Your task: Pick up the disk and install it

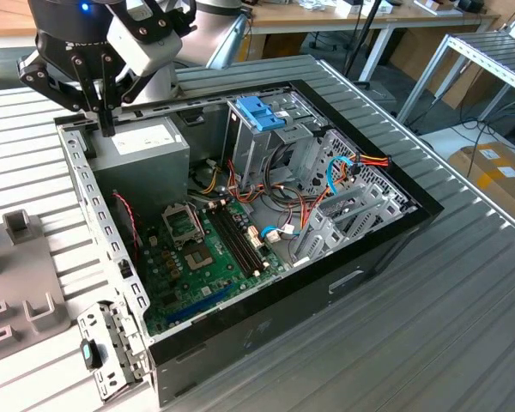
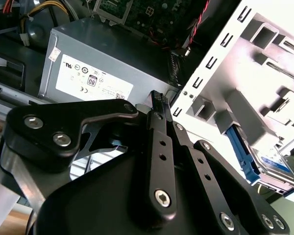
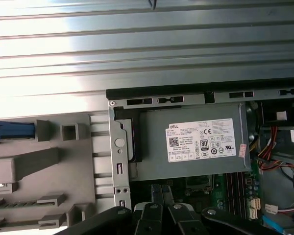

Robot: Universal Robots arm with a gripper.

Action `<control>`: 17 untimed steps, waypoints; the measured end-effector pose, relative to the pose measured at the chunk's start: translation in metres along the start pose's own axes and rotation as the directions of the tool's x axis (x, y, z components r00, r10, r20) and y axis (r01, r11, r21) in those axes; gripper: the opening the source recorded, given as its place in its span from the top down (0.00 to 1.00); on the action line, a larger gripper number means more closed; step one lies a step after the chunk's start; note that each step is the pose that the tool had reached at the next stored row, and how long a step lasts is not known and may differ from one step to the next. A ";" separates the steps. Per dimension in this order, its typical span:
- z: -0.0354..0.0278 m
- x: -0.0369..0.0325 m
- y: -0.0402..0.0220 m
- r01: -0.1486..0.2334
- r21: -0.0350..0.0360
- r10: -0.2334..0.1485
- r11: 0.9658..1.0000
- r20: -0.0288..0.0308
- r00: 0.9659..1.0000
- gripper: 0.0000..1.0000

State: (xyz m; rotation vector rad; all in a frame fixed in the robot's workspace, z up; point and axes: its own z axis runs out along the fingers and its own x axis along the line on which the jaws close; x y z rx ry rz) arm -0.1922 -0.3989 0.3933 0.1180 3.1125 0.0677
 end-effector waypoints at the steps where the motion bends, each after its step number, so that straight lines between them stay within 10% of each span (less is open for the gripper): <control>1: 0.0000 0.0005 0.0000 0.000 0.000 0.000 1.000 0.000 1.000 0.89; 17: -0.0003 0.0099 -0.0008 0.000 0.000 0.000 1.000 0.000 1.000 0.89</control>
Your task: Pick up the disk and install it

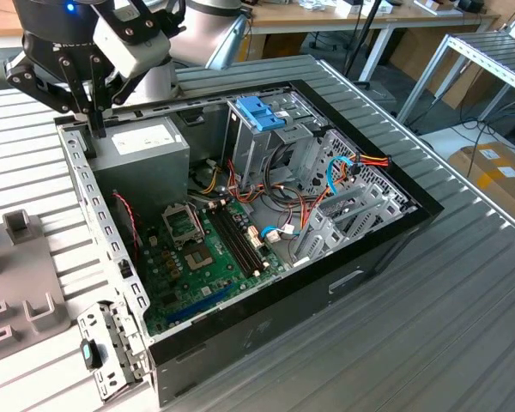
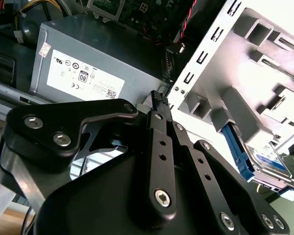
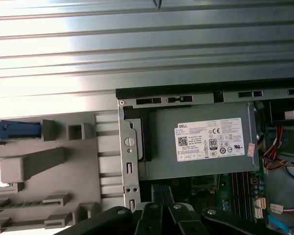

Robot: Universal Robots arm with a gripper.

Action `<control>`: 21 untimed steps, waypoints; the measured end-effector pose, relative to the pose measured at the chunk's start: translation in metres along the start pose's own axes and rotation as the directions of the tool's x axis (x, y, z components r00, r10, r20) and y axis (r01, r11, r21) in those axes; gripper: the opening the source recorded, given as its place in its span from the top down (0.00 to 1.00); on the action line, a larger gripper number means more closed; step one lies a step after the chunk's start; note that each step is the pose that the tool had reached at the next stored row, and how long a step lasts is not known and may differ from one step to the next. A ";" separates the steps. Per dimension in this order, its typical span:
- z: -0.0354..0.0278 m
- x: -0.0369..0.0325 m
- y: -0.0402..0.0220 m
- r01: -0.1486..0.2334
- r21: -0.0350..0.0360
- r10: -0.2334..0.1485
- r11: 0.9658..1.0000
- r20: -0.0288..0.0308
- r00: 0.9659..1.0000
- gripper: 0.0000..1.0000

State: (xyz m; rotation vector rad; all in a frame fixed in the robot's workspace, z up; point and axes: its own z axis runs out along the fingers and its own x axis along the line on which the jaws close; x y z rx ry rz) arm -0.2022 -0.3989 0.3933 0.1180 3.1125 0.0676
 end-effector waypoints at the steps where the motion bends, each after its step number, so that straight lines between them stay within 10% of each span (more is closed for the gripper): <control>1: 0.0000 0.0005 0.0000 0.000 0.000 0.000 1.000 0.000 1.000 0.89; 21: -0.0003 0.0102 -0.0008 0.000 0.000 0.000 1.000 0.000 1.000 0.89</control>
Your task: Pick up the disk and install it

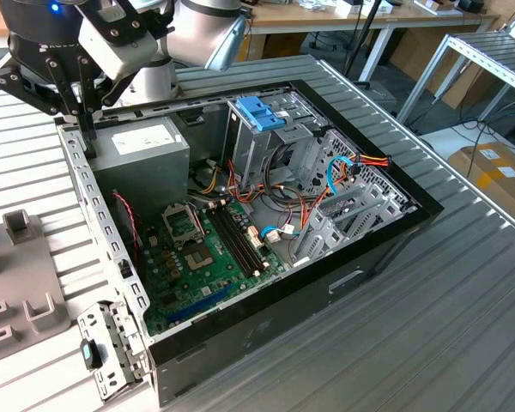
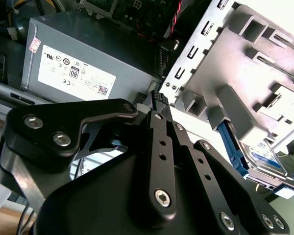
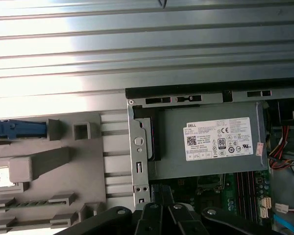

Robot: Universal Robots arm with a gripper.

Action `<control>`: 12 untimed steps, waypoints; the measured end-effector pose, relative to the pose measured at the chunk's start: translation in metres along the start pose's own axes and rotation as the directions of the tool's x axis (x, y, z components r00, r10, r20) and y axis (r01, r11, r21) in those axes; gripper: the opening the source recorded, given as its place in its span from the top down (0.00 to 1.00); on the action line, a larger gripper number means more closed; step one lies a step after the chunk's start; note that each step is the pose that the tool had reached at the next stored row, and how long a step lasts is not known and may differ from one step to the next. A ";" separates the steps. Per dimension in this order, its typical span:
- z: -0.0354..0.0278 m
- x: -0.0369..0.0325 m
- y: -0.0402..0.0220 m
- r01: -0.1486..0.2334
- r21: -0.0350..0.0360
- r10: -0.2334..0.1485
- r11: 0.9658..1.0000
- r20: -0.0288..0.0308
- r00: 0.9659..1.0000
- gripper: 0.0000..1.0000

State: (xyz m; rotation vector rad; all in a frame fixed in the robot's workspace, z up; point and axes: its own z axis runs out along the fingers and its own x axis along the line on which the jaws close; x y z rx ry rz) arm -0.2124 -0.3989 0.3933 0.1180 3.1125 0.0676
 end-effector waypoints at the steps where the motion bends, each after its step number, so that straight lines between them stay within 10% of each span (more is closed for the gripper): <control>1: 0.0000 0.0004 0.0000 0.000 0.000 0.000 1.000 0.000 1.000 0.89; 12: -0.0001 0.0054 -0.0004 0.000 0.000 0.000 1.000 0.000 1.000 0.89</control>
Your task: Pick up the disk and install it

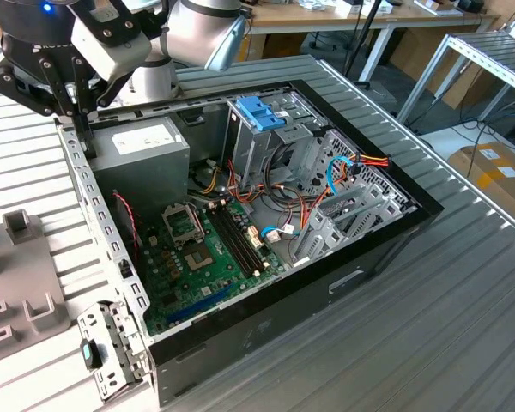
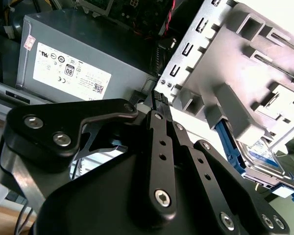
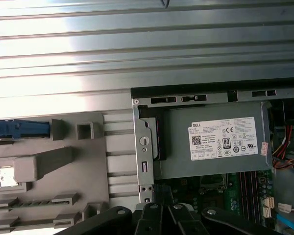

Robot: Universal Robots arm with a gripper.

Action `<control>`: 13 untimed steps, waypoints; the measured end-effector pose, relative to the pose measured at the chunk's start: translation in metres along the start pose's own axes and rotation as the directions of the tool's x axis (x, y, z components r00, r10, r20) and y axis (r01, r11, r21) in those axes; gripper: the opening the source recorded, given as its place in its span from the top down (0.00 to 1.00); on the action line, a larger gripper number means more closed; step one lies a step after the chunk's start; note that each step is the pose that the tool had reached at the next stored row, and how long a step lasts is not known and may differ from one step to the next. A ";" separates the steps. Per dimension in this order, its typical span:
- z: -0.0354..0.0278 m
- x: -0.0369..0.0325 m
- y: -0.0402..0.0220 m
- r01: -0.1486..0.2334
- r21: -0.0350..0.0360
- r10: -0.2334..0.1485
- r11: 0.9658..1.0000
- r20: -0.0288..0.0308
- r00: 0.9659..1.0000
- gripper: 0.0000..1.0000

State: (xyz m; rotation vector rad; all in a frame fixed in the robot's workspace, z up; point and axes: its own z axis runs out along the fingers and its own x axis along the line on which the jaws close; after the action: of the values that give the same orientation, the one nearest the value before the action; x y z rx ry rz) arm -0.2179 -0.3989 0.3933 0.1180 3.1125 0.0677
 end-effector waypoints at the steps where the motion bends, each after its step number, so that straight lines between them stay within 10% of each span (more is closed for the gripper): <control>1: 0.0000 0.0004 0.0000 0.000 0.000 0.000 1.000 0.000 1.000 0.89; 13: -0.0002 0.0066 -0.0005 0.000 0.000 0.000 1.000 0.000 1.000 0.89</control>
State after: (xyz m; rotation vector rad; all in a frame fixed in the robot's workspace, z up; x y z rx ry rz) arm -0.2245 -0.3989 0.3933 0.1180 3.1125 0.0676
